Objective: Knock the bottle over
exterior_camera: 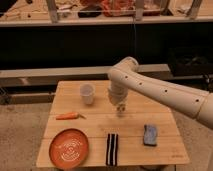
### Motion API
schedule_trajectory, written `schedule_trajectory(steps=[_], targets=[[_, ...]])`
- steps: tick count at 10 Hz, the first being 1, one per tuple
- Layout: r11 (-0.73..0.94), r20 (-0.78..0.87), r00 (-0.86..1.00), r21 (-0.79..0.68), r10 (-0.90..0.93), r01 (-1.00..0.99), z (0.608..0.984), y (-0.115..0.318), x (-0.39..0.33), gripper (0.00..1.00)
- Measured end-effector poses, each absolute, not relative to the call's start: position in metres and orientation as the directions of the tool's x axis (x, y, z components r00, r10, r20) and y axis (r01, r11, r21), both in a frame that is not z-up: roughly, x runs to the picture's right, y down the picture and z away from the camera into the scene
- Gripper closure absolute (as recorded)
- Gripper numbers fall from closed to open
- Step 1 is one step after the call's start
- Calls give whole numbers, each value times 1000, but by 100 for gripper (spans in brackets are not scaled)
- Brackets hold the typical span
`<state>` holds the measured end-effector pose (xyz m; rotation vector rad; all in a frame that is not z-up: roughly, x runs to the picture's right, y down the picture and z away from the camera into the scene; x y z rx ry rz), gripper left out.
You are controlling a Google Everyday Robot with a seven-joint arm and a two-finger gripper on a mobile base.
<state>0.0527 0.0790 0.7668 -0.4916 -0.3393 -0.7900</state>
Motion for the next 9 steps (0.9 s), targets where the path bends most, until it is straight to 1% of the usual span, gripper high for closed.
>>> schedule_trajectory(steps=[9], targets=[[589, 473, 646, -287, -599, 756, 767, 80, 53, 97]])
